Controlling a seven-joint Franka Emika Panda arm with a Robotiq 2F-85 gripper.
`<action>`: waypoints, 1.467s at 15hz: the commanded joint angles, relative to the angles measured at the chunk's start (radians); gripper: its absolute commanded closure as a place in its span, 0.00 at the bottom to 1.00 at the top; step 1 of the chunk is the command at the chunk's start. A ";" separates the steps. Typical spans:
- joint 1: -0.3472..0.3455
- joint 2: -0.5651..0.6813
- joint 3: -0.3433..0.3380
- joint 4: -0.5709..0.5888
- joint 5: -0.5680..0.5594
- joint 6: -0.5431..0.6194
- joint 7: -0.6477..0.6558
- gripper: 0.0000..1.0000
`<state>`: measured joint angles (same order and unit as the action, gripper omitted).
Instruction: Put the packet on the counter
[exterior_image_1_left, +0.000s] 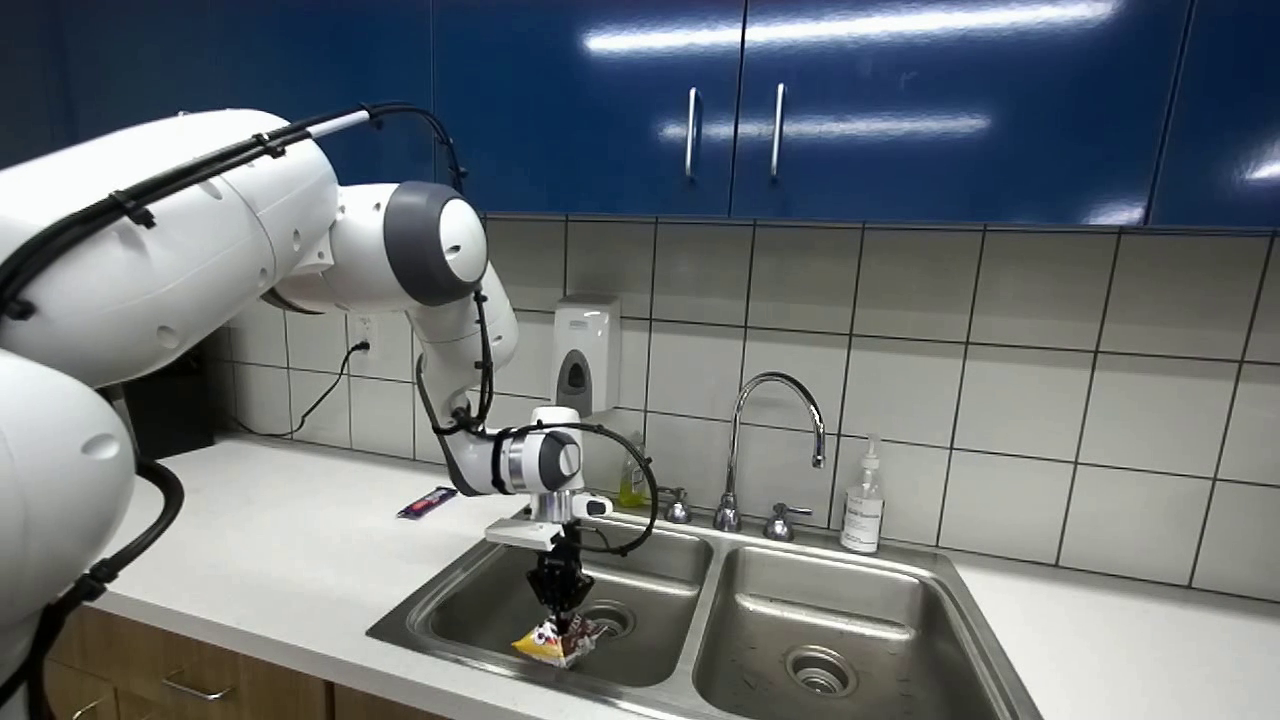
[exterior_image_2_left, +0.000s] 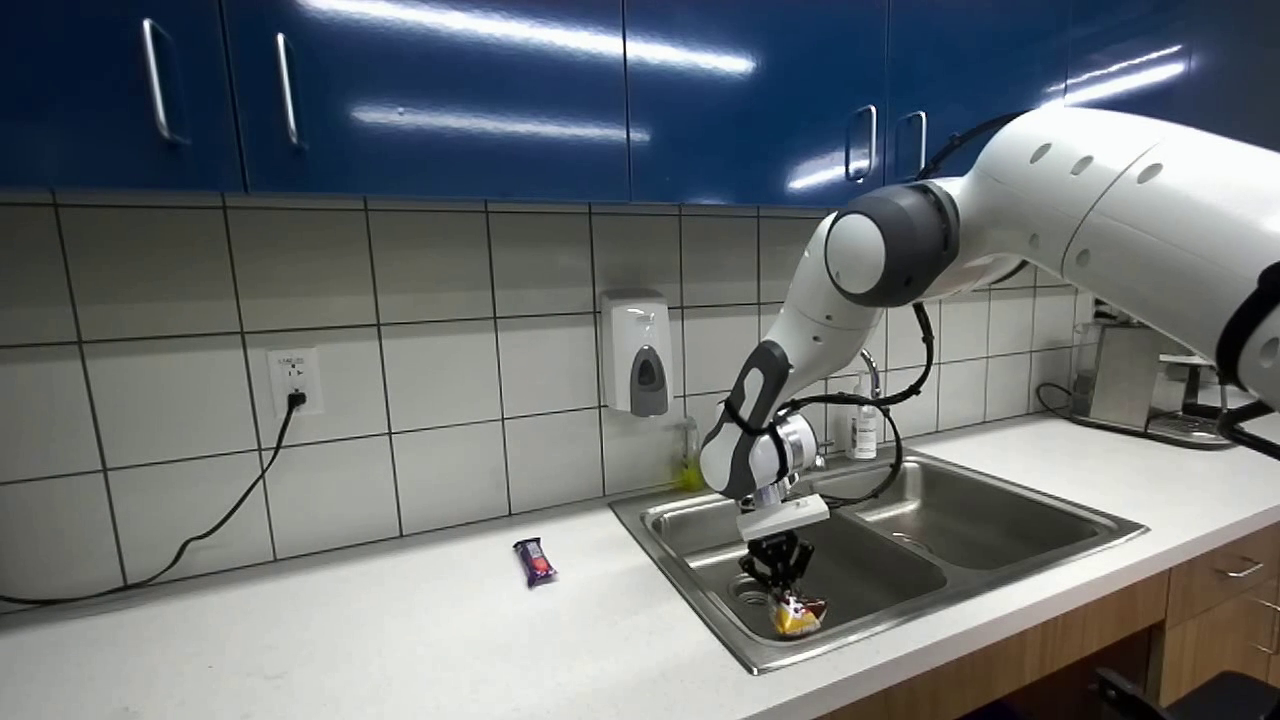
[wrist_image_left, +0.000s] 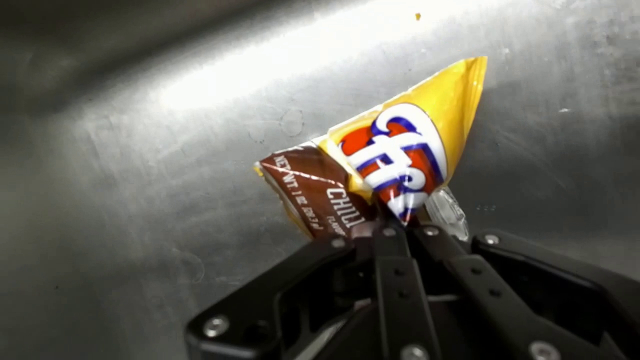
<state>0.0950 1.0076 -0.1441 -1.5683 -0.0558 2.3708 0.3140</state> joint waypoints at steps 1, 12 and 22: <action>0.015 -0.119 -0.006 -0.076 0.018 -0.032 0.045 1.00; 0.062 -0.459 0.013 -0.345 -0.108 -0.081 -0.012 1.00; 0.185 -0.679 0.119 -0.605 -0.225 -0.051 0.054 1.00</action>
<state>0.2665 0.4045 -0.0607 -2.0922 -0.2475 2.3066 0.3276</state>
